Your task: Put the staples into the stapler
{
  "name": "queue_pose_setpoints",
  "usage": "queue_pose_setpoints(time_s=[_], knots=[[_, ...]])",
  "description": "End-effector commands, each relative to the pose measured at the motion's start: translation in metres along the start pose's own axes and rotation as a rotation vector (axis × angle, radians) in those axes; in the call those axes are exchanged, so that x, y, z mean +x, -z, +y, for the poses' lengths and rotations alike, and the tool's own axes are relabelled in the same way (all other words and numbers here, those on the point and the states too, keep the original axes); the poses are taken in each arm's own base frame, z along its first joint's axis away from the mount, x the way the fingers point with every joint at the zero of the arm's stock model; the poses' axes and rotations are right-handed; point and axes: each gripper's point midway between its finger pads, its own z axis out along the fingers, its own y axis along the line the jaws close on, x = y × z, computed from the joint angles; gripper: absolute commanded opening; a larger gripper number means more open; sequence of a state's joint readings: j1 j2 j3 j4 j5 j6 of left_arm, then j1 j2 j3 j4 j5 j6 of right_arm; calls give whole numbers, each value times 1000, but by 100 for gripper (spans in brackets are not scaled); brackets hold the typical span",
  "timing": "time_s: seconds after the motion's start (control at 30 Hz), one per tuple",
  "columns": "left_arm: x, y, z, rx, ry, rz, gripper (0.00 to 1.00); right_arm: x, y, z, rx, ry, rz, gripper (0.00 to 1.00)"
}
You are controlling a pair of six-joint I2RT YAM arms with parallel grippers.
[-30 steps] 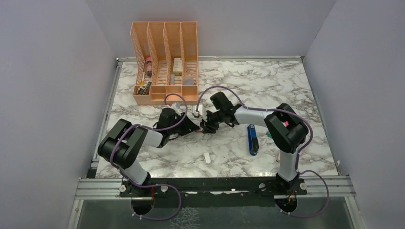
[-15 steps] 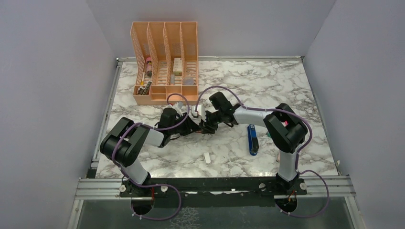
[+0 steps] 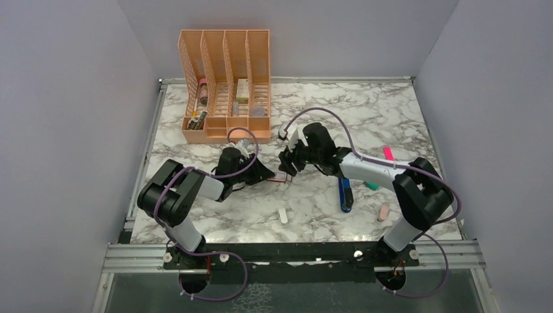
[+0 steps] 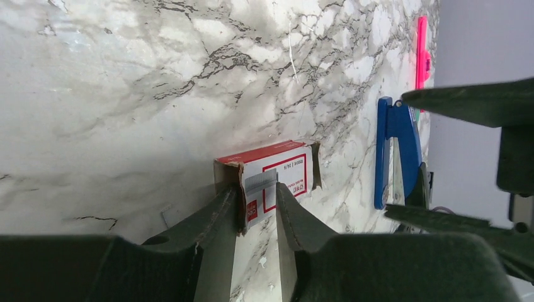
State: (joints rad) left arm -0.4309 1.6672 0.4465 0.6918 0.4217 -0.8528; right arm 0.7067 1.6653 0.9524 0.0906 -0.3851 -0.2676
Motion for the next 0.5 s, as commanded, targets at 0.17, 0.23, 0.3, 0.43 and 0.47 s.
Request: queue_pose_setpoints(time_s=[0.17, 0.23, 0.3, 0.43, 0.47], knots=[[-1, 0, 0, 17, -20, 8, 30, 24, 4, -25, 315, -625, 209, 59], [0, 0, 1, 17, -18, 12, 29, 28, -1, -18, 311, -700, 216, 58], [1, 0, 1, 16, -16, 13, 28, 30, -7, -12, 320, -735, 222, 58], [1, 0, 1, 19, -26, 13, 28, 45, -10, -14, 435, -758, 294, 56], [1, 0, 1, 19, -27, 14, 27, 48, -11, -13, 446, -759, 306, 55]])
